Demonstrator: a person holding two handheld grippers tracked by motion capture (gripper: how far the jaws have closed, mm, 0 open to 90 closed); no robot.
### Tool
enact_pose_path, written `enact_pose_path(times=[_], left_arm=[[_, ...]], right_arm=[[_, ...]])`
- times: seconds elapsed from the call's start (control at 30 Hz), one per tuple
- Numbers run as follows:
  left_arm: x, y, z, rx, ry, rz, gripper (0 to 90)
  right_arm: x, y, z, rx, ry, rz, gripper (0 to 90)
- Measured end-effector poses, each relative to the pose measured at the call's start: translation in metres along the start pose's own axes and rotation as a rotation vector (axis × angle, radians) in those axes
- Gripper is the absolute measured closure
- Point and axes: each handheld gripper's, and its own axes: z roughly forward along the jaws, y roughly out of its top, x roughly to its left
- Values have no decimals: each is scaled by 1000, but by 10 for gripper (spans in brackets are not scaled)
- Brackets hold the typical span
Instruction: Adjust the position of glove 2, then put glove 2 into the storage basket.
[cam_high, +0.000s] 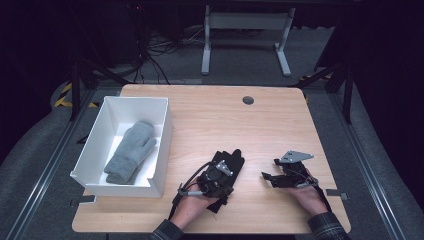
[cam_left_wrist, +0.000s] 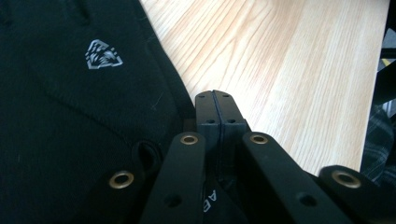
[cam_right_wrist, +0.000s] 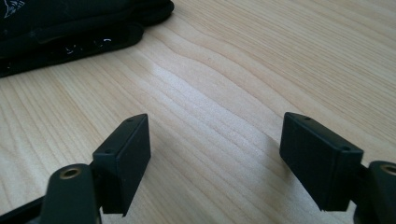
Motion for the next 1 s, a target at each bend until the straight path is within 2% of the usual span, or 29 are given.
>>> enact_pose_path(times=[0.33, 0.47, 0.53, 0.7, 0.73, 0.77, 0.8, 1.0], left_arm=[[7, -18, -18, 19, 73, -1, 900], [11, -21, -23, 20, 80, -2, 900], [12, -22, -26, 4, 69, -5, 900], [14, -16, -35, -71, 87, -18, 735], [14, -16, -35, -71, 87, -18, 702], [15, -15, -38, -87, 93, -19, 702], [17, -13, -41, -104, 112, -16, 612], [23, -5, -44, -129, 159, 6, 400]], right_arm=[[-1, -1, 1, -9, -1, 2, 223], [0, -1, 1, -8, -1, 3, 221], [0, -1, 1, -8, -1, 3, 221], [0, -1, 1, -8, -3, 3, 220], [0, -1, 1, -8, -3, 3, 220], [0, -1, 1, -8, -3, 3, 220], [0, -1, 1, -8, -3, 3, 219], [0, -1, 1, -7, -10, 5, 216]])
